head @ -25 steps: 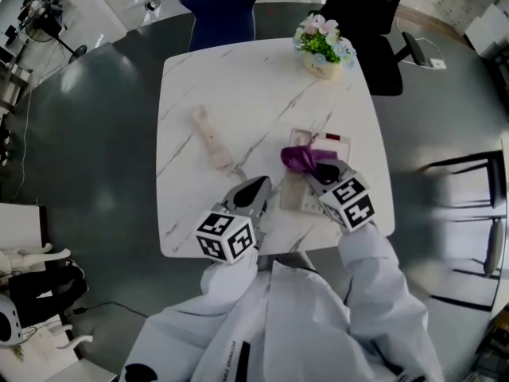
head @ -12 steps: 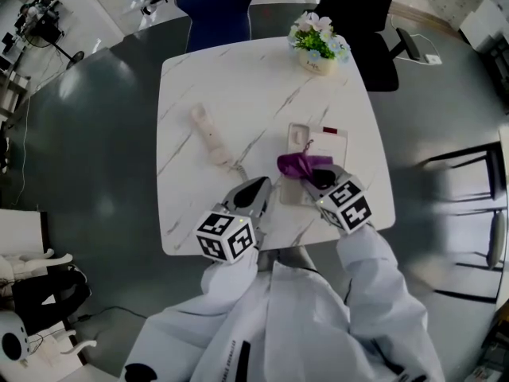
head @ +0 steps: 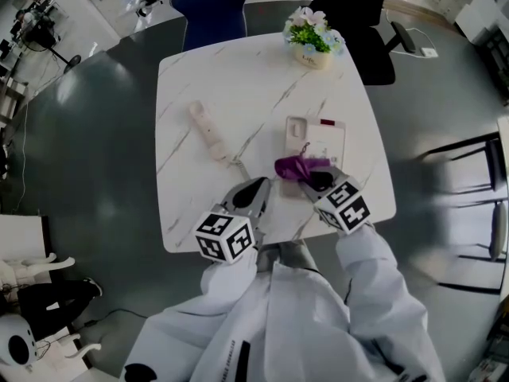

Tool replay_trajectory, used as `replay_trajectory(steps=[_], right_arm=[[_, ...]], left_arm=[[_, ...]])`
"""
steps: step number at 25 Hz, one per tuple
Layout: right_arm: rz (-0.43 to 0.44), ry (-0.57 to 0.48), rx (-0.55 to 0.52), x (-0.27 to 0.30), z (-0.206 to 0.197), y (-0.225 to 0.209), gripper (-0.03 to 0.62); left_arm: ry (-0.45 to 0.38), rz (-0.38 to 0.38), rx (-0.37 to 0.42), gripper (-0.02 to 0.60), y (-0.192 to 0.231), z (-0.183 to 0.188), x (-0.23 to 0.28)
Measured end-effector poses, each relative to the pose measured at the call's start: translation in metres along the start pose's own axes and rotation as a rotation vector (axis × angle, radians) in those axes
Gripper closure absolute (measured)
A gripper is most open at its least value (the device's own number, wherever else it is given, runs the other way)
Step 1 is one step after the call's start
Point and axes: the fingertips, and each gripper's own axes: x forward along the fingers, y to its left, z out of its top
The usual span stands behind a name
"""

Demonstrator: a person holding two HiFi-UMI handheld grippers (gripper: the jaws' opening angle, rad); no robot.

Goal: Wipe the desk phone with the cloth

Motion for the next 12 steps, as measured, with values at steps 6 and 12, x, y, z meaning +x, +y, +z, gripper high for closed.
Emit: replay_trajectory(steps=[6,12], right_arm=[[0.014,0.011,0.014,-0.001,-0.010,0.012,0.554],[0.026,0.022,0.024,-0.003,-0.021,0.024,0.554]], left_arm=[[-0.001,0.001,0.003,0.584,0.001,-0.002,-0.006],[-0.009,-0.002,0.008,0.584,-0.001,-0.001,-0.011]])
